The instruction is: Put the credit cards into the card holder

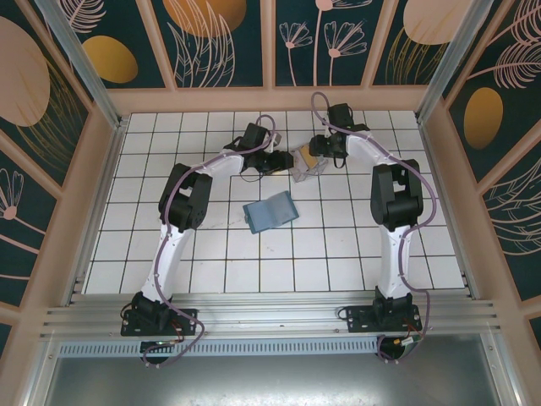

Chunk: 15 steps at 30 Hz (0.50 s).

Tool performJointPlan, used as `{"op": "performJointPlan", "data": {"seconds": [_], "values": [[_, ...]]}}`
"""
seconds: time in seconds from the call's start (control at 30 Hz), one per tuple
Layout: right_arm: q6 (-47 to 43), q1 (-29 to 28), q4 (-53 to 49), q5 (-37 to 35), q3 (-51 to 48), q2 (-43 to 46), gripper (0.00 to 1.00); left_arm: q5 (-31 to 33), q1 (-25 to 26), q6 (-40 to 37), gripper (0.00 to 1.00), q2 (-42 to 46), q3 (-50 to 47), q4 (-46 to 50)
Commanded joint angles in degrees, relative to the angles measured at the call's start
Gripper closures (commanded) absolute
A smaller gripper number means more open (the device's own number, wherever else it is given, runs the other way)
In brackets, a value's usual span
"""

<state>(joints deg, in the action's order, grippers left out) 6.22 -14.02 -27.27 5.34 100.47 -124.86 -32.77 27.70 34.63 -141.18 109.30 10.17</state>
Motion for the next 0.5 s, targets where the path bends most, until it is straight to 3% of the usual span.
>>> {"op": "performJointPlan", "data": {"seconds": [0.0, 0.47], "values": [[-1.12, 0.39, -1.83, -2.79, 1.74, 1.15, 0.42, 0.32, 0.24, 0.46, 0.48, -2.16, -0.74, 0.03], [-1.12, 1.06, -1.55, -3.34, 1.32, 3.48, 0.47, 0.32, 0.24, 0.35, 0.49, -1.5, -2.94, -0.77]]}}
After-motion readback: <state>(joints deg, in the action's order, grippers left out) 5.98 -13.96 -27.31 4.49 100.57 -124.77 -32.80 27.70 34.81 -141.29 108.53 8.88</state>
